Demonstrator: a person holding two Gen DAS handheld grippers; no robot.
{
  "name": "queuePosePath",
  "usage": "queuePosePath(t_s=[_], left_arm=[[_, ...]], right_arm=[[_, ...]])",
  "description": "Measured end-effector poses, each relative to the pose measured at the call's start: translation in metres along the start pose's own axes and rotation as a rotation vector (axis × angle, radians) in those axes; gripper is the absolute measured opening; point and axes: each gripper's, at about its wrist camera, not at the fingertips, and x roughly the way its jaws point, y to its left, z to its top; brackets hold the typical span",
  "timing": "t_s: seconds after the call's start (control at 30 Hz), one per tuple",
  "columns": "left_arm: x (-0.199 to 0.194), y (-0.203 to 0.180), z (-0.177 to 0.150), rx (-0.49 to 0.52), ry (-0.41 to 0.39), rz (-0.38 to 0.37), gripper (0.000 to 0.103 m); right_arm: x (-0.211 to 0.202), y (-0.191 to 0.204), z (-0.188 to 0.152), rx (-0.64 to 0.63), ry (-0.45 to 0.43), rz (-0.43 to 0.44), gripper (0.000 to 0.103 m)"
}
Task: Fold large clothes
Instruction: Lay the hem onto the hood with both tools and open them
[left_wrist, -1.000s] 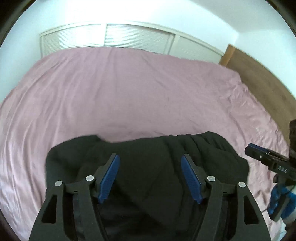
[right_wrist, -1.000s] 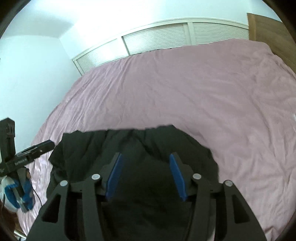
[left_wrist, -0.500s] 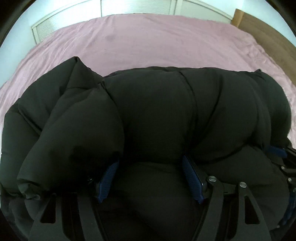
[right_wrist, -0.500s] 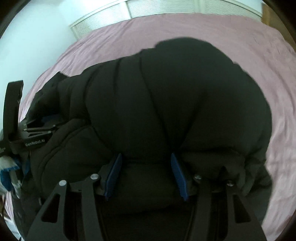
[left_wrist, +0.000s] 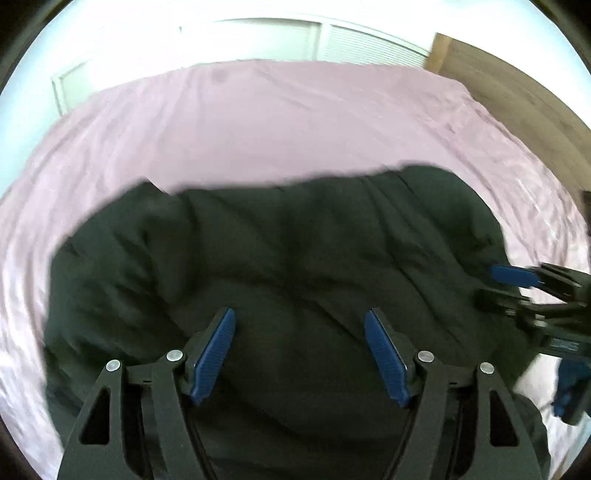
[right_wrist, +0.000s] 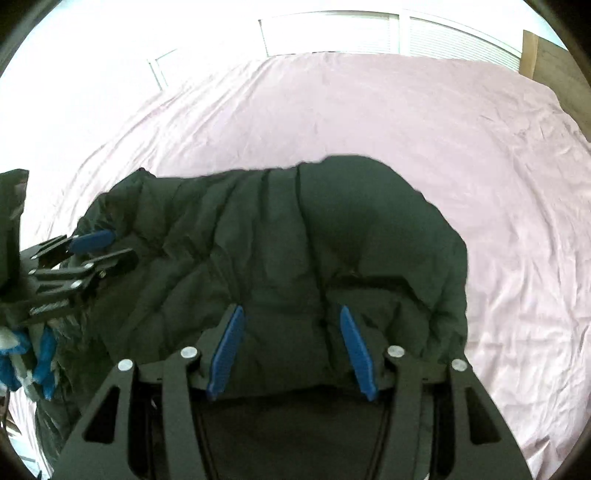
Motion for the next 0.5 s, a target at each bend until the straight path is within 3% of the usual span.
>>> queuePosePath(t_s=[0.2, 0.5], left_arm=[[0.041, -0.017, -0.034, 0.037, 0.048, 0.068, 0.075], [0.04, -0.037, -0.016, 0.042, 0.116, 0.107, 0.076]], right_arm=[[0.037, -0.03, -0.042, 0.112, 0.093, 0.026, 0.061], [0.041, -0.024, -0.036, 0.141, 0.145, -0.003, 0.064]])
